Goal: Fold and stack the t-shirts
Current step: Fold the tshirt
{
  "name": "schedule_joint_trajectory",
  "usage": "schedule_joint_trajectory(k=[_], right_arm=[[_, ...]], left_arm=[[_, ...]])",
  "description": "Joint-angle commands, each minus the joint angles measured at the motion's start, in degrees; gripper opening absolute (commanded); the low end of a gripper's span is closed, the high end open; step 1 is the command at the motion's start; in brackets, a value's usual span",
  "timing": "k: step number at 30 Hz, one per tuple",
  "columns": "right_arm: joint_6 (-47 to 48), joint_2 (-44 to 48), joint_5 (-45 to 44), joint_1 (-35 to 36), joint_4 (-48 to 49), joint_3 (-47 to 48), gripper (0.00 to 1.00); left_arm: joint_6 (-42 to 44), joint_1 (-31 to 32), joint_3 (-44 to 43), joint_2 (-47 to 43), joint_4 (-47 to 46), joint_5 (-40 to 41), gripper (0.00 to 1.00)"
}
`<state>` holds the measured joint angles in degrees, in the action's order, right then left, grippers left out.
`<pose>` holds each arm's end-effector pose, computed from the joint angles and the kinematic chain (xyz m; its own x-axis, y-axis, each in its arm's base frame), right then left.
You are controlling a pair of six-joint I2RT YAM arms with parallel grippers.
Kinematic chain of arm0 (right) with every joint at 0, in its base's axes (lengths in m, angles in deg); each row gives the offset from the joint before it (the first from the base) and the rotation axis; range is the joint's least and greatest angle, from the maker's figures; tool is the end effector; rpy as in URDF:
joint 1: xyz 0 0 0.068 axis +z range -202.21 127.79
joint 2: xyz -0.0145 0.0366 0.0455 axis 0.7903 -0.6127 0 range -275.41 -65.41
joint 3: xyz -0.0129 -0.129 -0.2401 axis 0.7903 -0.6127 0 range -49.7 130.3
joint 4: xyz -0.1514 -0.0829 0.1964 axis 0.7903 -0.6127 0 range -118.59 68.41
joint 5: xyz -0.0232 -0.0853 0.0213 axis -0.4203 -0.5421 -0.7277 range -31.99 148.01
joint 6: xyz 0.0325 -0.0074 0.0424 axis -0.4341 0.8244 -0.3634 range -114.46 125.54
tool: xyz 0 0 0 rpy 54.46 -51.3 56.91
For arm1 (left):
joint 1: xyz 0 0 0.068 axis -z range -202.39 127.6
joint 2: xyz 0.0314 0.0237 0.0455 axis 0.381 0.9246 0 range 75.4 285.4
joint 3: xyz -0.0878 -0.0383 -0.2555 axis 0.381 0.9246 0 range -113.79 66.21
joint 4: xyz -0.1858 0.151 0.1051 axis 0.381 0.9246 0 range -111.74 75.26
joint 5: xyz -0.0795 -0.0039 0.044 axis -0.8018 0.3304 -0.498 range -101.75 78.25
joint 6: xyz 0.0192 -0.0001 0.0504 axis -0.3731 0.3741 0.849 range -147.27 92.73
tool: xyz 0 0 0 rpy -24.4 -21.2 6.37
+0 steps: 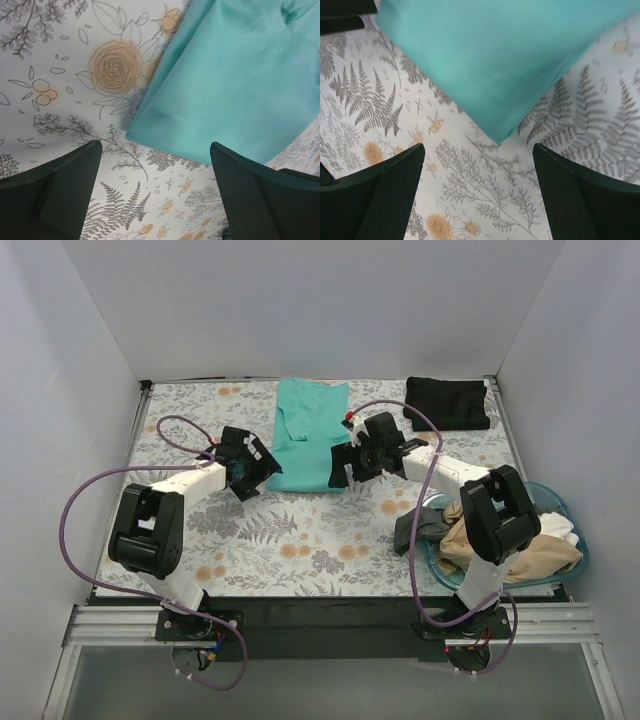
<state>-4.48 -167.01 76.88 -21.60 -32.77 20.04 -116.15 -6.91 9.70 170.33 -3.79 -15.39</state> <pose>0.3312 0.2093 0.2202 -0.6978 -0.2216 -0.6812 -0.5726 0.7439 0.3446 0.3200 -0.0911 0.1801 -0.3160 -0.9478 0.0419 -0.7964 0.2410 -0.5548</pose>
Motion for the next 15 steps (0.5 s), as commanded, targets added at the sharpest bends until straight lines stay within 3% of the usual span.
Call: schedule_joint_trajectory(k=[1, 5, 8, 15], right_arm=[[-5.1, 1.9, 1.7, 0.4, 3.3, -4.3, 0.94], [-7.6, 0.8, 0.6, 0.4, 4.3, -5.7, 0.88], [-9.8, -1.7, 0.1, 0.4, 5.5, -4.4, 0.78], [-13.8, -6.9, -2.6, 0.2, 6.2, -2.0, 0.65]], left_arm=[[0.4, -0.3, 1.7, -2.7, -0.8, 0.1, 0.89], [0.4, -0.3, 2.8, -1.3, -1.4, 0.8, 0.9], [0.6, -0.3, 2.5, 0.3, -1.8, 0.6, 0.89], [0.9, -0.4, 1.9, 3.9, -2.2, 0.3, 0.67]])
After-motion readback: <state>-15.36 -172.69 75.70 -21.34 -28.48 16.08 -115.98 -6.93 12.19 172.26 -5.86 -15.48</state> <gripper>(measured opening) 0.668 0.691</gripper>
